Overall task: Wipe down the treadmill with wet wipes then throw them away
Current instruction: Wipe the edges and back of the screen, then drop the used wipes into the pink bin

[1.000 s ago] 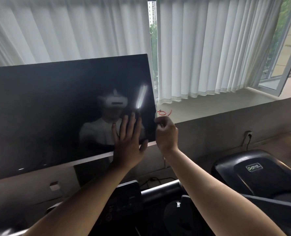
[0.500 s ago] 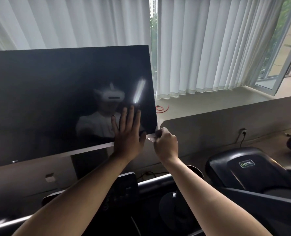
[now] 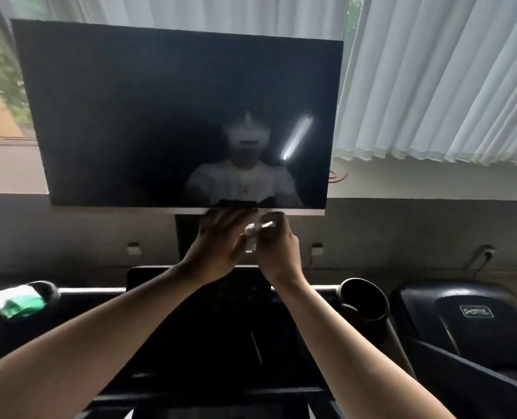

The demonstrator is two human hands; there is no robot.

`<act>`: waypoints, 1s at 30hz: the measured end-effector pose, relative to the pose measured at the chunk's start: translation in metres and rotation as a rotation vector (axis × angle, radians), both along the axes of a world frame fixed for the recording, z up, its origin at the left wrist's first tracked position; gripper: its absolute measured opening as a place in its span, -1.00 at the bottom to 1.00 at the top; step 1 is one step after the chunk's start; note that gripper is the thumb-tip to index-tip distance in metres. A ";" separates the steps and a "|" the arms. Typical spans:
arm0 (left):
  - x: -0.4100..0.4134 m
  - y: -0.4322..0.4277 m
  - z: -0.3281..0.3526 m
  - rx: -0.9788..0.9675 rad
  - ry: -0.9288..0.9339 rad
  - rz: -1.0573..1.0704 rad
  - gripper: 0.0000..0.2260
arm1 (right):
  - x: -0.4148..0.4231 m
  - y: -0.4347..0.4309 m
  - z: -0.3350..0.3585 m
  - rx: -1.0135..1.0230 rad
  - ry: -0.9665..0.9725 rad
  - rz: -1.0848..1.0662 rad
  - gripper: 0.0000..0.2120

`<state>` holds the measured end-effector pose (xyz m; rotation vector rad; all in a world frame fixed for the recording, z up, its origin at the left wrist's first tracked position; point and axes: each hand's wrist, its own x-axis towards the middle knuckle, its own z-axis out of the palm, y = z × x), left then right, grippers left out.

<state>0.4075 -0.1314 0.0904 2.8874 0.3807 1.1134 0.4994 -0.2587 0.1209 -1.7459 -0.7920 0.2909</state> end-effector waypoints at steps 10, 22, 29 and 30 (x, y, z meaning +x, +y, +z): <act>-0.155 -0.035 -0.032 -1.091 -0.179 0.220 -0.66 | -0.119 0.022 -0.044 -0.111 0.103 0.258 -0.86; -0.378 -0.137 -0.087 -1.080 -0.393 0.750 -0.93 | -0.331 -0.019 -0.082 -0.222 0.254 0.645 -0.92; -0.492 -0.237 -0.117 -1.169 -0.567 1.151 -0.79 | -0.467 -0.057 -0.119 -0.415 0.142 1.137 -0.91; -0.504 -0.254 -0.120 -1.173 -0.618 1.210 -0.79 | -0.483 -0.063 -0.123 -0.454 0.122 1.223 -0.90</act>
